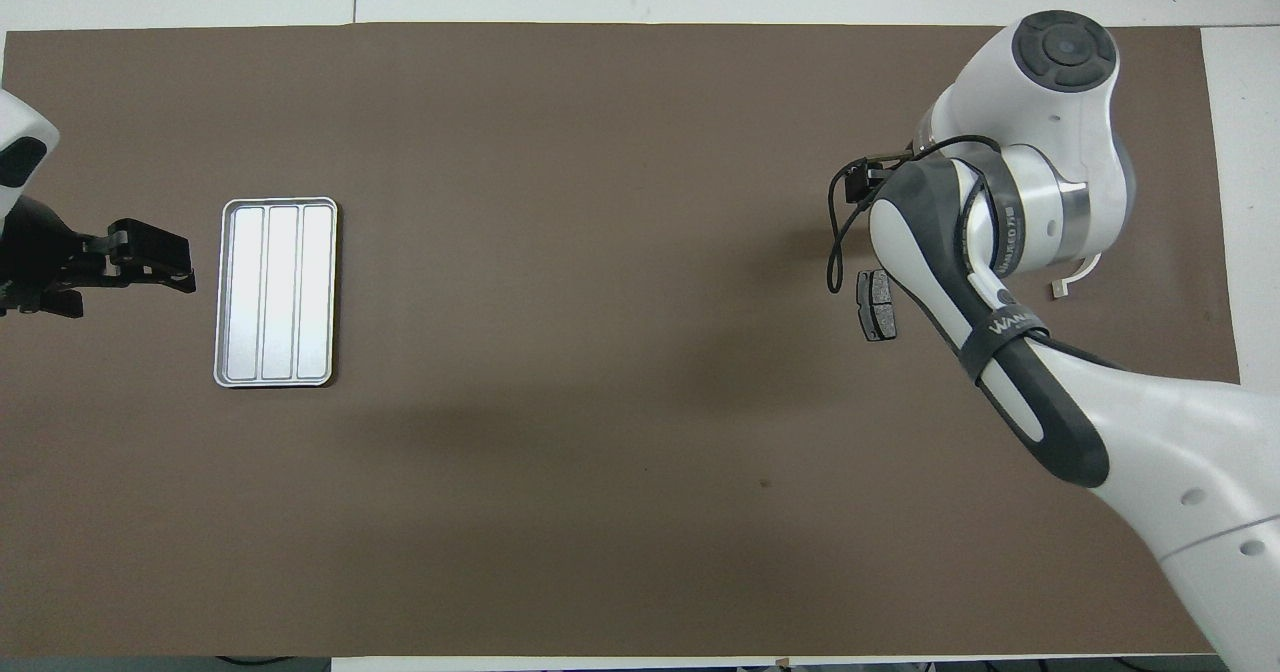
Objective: Pick bearing gear from pile to tray
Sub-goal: 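Reach the right gripper to a small dark gear and grasp it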
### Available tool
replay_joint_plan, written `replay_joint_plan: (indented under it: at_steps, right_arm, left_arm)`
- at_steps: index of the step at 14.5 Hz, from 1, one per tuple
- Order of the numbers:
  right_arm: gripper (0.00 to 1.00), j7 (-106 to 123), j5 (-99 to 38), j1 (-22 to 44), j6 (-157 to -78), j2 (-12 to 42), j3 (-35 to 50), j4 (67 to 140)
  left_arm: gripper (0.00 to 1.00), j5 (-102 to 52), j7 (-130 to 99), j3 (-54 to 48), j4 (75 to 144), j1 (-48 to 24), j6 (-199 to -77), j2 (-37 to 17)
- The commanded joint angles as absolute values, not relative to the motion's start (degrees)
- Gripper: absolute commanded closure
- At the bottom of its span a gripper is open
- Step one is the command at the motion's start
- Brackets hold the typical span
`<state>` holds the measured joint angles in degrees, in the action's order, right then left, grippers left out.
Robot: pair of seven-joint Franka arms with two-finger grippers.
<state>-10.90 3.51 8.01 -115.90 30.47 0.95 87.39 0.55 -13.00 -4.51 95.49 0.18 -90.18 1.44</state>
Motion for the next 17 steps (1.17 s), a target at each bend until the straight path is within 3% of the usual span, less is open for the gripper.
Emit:
replay_joint_plan:
  at_steps: [1, 4, 9, 14, 17]
  right_arm:
    - [0.00, -14.6, 4.7, 9.7, -113.5, 39.4, 0.7, 76.7]
    - [0.00, -15.4, 4.7, 9.9, -113.4, 44.2, 0.3, 71.0]
    - [0.00, -19.4, 7.0, 10.0, -114.6, 45.5, 0.5, 71.4]
    - [0.24, -20.3, 6.2, 9.1, -117.1, 45.3, 0.6, 72.2]
    - [0.31, -21.4, 5.6, 9.1, -118.1, 45.1, 0.7, 74.0]
  left_arm:
    - [0.00, -0.1, -12.6, -4.0, 96.1, -0.2, -90.1, 2.5]
    - [0.00, -0.1, -12.6, -4.0, 96.1, -0.2, -90.1, 2.5]
    - [0.00, -0.1, -12.6, -4.0, 96.1, -0.2, -90.1, 2.5]
    - [0.00, -0.1, -12.6, -4.0, 96.1, -0.2, -90.1, 2.5]
    - [0.00, -0.1, -12.6, -4.1, 96.1, -0.2, -90.1, 2.5]
